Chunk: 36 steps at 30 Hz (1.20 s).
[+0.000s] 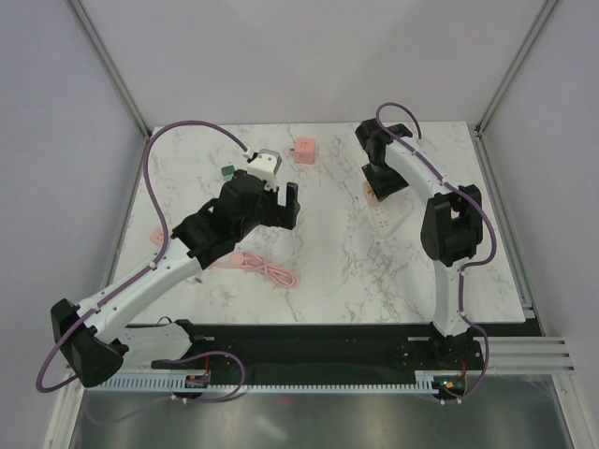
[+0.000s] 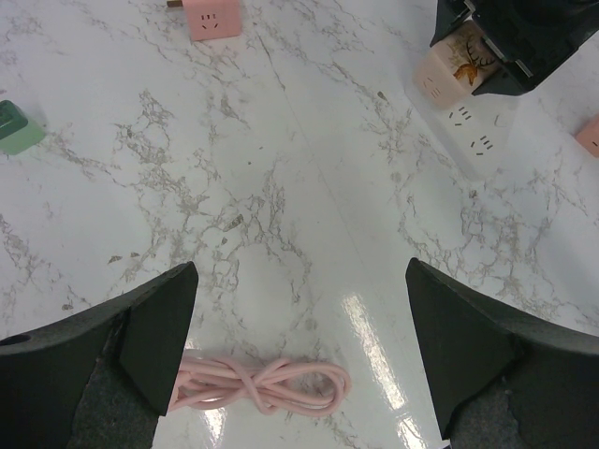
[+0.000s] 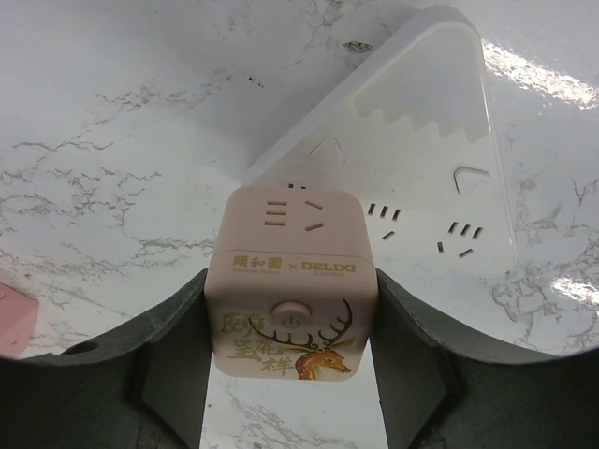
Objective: Insert the plug
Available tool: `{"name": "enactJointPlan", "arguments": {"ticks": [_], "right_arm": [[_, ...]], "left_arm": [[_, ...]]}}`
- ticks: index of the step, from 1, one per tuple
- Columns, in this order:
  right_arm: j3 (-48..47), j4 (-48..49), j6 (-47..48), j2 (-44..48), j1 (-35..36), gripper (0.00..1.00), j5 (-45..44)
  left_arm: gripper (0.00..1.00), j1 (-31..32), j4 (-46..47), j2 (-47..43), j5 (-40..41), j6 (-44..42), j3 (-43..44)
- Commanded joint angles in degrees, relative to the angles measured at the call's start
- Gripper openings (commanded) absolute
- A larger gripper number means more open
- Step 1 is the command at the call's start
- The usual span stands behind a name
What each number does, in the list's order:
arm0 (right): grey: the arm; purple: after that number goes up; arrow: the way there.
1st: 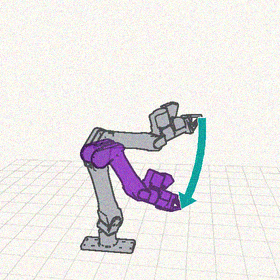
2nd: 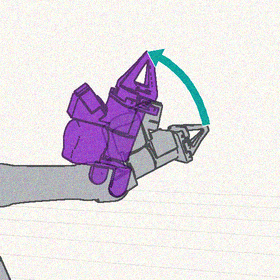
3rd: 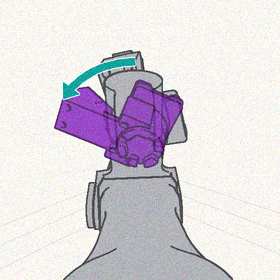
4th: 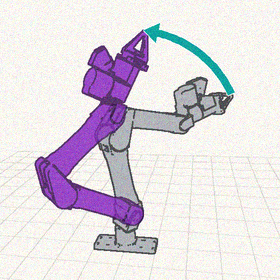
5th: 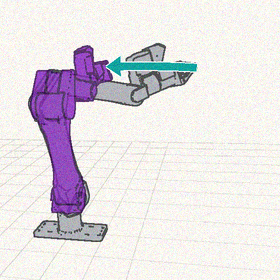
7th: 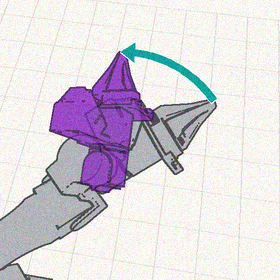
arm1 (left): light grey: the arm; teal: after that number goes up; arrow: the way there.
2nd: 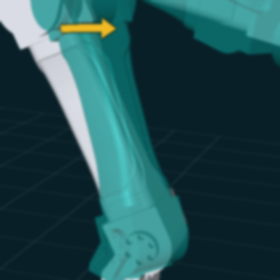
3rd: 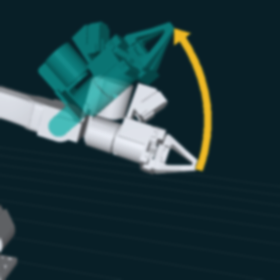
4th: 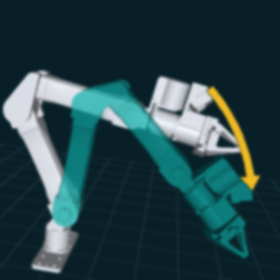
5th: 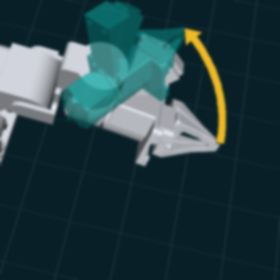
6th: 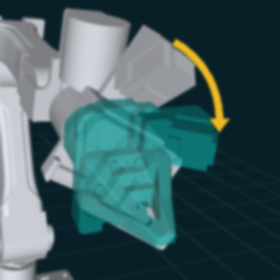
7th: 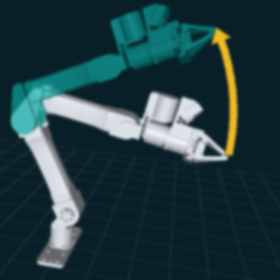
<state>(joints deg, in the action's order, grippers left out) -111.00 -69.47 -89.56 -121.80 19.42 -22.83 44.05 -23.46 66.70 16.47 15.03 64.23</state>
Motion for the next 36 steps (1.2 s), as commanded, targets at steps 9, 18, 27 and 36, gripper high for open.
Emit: {"name": "enactJointPlan", "arguments": {"ticks": [9, 18, 27, 36], "right_arm": [[2.72, 0.74, -0.97, 1.48, -0.52, 0.0, -0.2], [2.54, -0.14, -0.53, -0.1, -0.7, 0.0, -1.34], [3.94, 0.04, 1.76, -4.76, -0.61, 0.0, -0.11], [5.53, 0.57, 1.14, -6.78, -0.79, 0.0, -0.64]], "left_arm": [[1.0, -0.28, 2.28, -1.39, 1.55, -2.37, 0.2], [1.0, -0.28, 2.28, -1.39, 1.55, -2.37, 0.11], [1.0, -0.2, 2.19, -1.39, 1.81, -2.46, 0.11], [1.0, -0.28, 2.28, -1.3, 2.08, -2.55, 0.11]]}}
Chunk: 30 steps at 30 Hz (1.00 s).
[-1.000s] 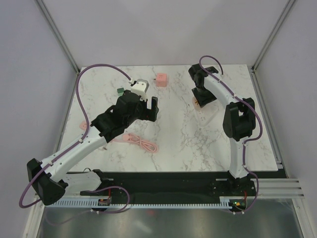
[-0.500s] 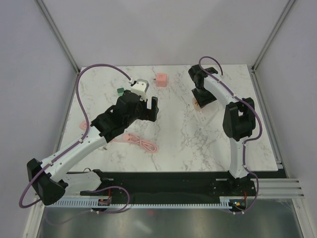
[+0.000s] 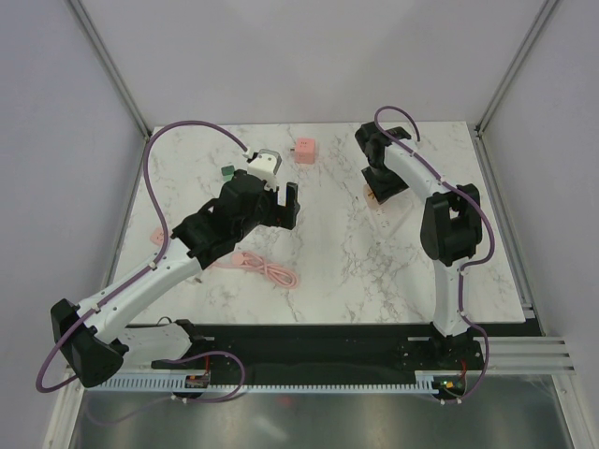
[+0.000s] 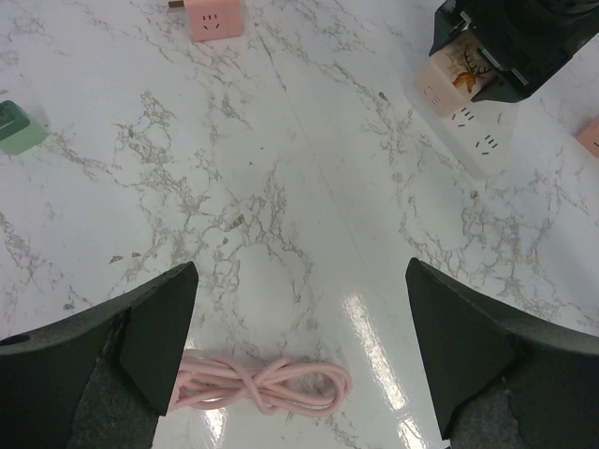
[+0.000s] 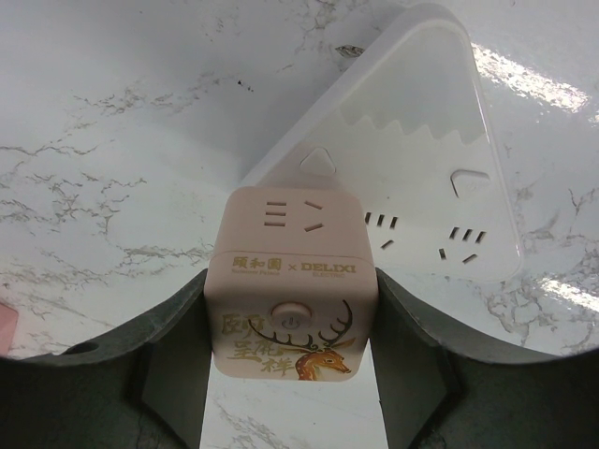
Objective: Insert the plug
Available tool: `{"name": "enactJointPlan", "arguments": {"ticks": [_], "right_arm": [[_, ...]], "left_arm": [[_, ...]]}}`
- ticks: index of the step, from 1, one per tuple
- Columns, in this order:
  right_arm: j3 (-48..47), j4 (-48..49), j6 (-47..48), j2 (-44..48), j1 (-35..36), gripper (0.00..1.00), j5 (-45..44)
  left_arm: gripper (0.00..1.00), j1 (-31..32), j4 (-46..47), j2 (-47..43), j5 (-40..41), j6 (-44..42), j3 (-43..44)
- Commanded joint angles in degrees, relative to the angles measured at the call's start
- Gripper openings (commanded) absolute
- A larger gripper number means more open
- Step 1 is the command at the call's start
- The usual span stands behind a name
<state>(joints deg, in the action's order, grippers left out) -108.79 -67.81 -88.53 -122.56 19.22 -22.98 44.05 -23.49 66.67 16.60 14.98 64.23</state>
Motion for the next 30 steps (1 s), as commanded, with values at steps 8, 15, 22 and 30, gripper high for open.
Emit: {"name": "enactJointPlan", "arguments": {"ticks": [8, 15, 22, 30], "right_arm": [[5.08, -0.83, -0.06, -9.27, -0.68, 0.0, -0.66], [9.65, 1.8, -0.06, -9.1, -0.59, 0.0, -0.13], [8.51, 1.02, -0.06, -8.13, 1.07, 0.0, -3.55], [9.48, -0.83, -1.47, -11.12, 2.31, 0.0, -6.28]], "left_arm": [[1.0, -0.28, 2.3, -1.02, 2.38, -2.68, 0.11], [1.0, -0.28, 2.3, -0.84, 2.47, -2.68, 0.11], [1.0, -0.28, 2.3, -0.67, 2.56, -2.68, 0.11], [1.0, -0.28, 2.22, -1.2, 3.18, -2.68, 0.02]]}}
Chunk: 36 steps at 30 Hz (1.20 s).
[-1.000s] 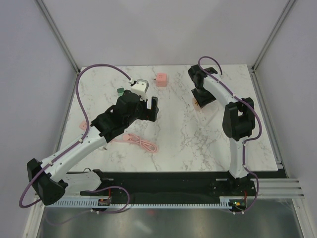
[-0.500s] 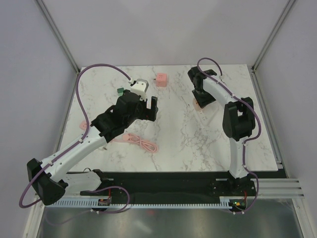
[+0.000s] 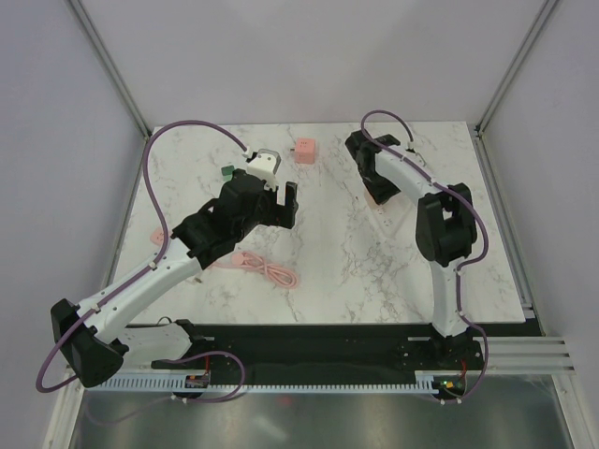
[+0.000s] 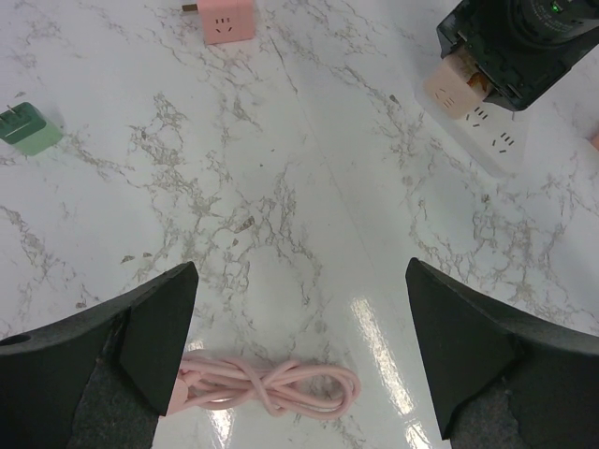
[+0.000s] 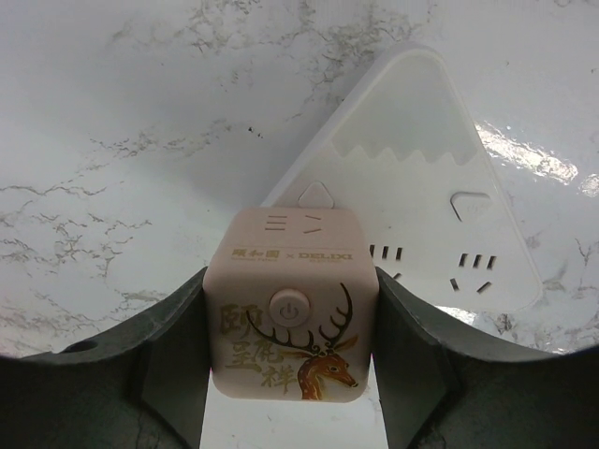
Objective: Insert the plug
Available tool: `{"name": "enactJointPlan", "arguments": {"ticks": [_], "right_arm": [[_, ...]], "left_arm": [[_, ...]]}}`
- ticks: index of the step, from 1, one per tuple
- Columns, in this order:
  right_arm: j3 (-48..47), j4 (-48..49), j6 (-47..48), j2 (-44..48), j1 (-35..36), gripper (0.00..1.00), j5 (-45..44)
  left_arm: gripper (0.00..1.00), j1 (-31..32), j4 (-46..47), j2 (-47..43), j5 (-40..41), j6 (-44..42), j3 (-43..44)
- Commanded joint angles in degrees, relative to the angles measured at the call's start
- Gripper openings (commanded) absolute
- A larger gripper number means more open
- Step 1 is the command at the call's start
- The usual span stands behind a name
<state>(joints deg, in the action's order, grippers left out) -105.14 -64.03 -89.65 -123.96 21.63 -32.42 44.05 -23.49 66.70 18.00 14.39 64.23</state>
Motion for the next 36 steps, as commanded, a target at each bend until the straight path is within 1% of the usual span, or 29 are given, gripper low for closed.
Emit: {"name": "enactJointPlan", "arguments": {"ticks": [1, 4, 9, 10, 12, 13, 15, 16, 18, 20, 21, 24, 26, 27, 31, 36], "right_arm": [[5.83, -4.61, -0.27, -10.16, -0.01, 0.0, 3.07], [5.57, -4.61, -0.09, -10.34, 0.08, 0.0, 3.07], [0.65, -4.61, 5.97, -8.15, -0.88, 0.01, 4.73], [0.29, -4.61, 6.67, -7.27, -1.58, 0.13, 6.31], [-0.06, -4.18, 7.9, -3.86, -2.46, 0.23, 7.46], [0.02, -3.65, 8.43, -2.61, -2.64, 0.37, 7.72], [0.29, -2.25, 9.83, 0.98, -2.73, 0.48, 7.99], [0.38, -1.63, 10.36, 2.05, -2.73, 0.58, 8.6], [0.55, 0.03, 11.68, 4.5, -2.99, 0.67, 10.09], [0.55, 0.92, 13.53, 5.74, -3.26, 0.71, 11.58], [0.38, 1.36, 13.97, 6.79, -3.35, 0.76, 11.77], [0.29, 1.89, 15.55, 8.29, -3.78, 0.83, 12.56], [0.46, 1.8, 16.69, 9.26, -4.22, 0.84, 12.91], [0.73, 1.98, 17.05, 9.53, -4.31, 0.86, 13.17], [0.2, 3.47, 21.25, 10.23, -5.19, 0.88, 15.37], [-0.15, 3.65, 27.5, 12.77, -5.89, 0.88, 15.2]], "left_arm": [[1.0, -0.28, 2.22, -1.3, 1.78, -2.09, 0.02], [1.0, -0.28, 2.3, -1.3, 1.78, -2.09, 0.02], [1.0, -0.28, 2.3, -1.31, 2.39, -2.35, 0.02], [1.0, -0.28, 2.3, -1.39, 2.48, -2.35, 0.02], [1.0, -0.28, 2.3, -1.57, 2.48, -2.35, 0.02], [1.0, -0.2, 2.22, -1.66, 2.39, -2.35, 0.02], [1.0, -0.28, 2.3, -1.83, 2.48, -2.35, 0.02], [1.0, -0.28, 2.3, -1.83, 2.39, -2.26, 0.02], [1.0, -0.28, 2.39, -1.83, 2.13, -2.18, 0.02], [1.0, -0.28, 2.39, -1.75, 1.95, -2.18, 0.02], [1.0, -0.28, 2.39, -1.75, 1.86, -2.18, 0.02], [1.0, -0.28, 2.3, -1.83, 1.69, -2.09, 0.02], [1.0, -0.28, 2.39, -1.92, 1.6, -2.09, 0.02], [1.0, -0.28, 2.39, -2.01, 1.51, -2.09, 0.02], [1.0, -0.28, 2.48, -2.1, 1.34, -2.09, 0.02], [1.0, -0.2, 2.39, -2.27, 1.51, -2.26, -0.07]]}}
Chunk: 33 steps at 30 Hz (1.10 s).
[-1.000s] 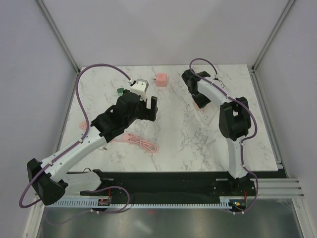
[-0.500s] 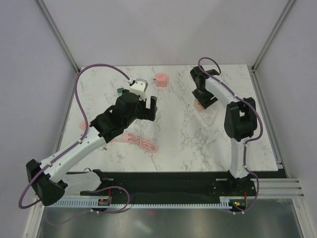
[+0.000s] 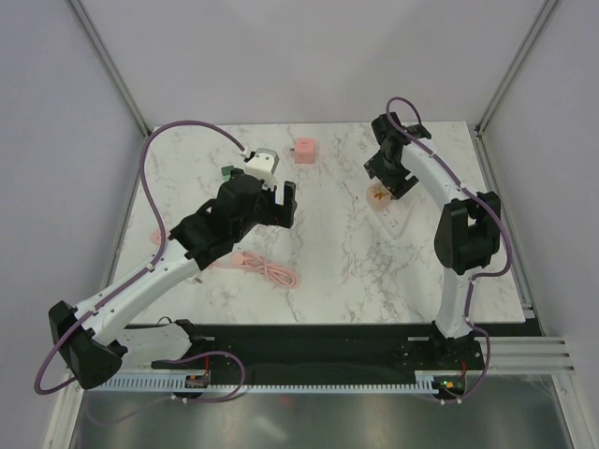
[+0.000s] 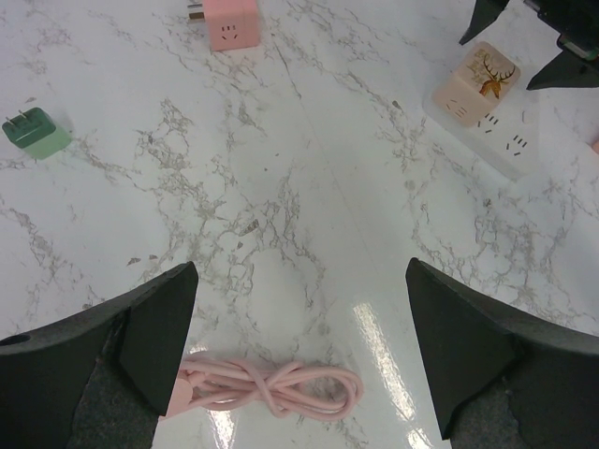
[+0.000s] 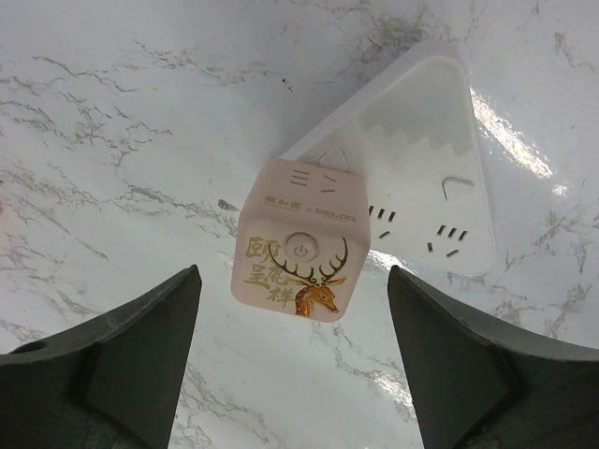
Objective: Insert the plug
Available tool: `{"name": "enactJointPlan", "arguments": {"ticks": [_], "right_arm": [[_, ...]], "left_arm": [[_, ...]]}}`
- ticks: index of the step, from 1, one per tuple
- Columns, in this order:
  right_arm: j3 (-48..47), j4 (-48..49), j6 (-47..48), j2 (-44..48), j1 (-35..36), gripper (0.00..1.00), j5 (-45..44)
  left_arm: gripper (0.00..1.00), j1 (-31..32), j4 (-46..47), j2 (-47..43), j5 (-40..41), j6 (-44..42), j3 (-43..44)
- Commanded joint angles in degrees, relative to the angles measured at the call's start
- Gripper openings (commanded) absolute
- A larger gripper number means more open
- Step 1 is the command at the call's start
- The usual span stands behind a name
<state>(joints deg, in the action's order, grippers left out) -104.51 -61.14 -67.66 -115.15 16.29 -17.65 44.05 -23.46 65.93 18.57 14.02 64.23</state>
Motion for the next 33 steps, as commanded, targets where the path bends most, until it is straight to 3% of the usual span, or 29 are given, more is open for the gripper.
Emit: {"name": "enactJointPlan", "arguments": {"ticks": [1, 5, 6, 8, 9, 10, 13, 22, 33], "right_arm": [[-0.78, 0.85, 6.74, 4.58, -0.56, 0.88, 0.07], [1.58, 4.43, 13.5, 8.26, -0.65, 0.79, 0.68], [3.07, 6.37, 17.26, 9.06, -0.65, 0.7, 1.9], [7.9, 13.54, 21.23, 11.51, -0.56, 0.44, 6.72], [9.57, 15.25, 22.12, 12.14, -0.65, 0.1, 7.88], [11.33, 16.4, 23.17, 12.58, -0.65, 0.0, 8.76], [12.05, 18.08, 26.16, 11.19, -0.39, 0.0, 12.02], [20.83, 23.26, 29.51, 6.71, -0.21, 0.0, 9.03], [12.85, 20.19, 30.74, 9.33, -0.21, 0.0, 12.55]], "left_arm": [[1.0, -0.28, 2.46, -1.59, 0.94, -2.07, -0.15], [1.0, -0.28, 2.63, -1.42, 0.77, -2.07, -0.24], [1.0, -0.2, 2.55, -1.42, 0.77, -2.07, -0.24], [1.0, -0.28, 2.63, -1.16, 0.77, -1.98, -0.24], [1.0, -0.28, 2.63, -1.16, 0.86, -2.07, -0.24], [1.0, -0.28, 2.55, -1.07, 0.86, -2.07, -0.24], [1.0, -0.28, 2.63, -0.72, 0.77, -2.07, -0.33], [1.0, -0.2, 2.55, -0.37, 0.94, -2.07, -0.33], [1.0, -0.28, 2.55, 0.16, 1.12, -1.98, -0.33]]}}
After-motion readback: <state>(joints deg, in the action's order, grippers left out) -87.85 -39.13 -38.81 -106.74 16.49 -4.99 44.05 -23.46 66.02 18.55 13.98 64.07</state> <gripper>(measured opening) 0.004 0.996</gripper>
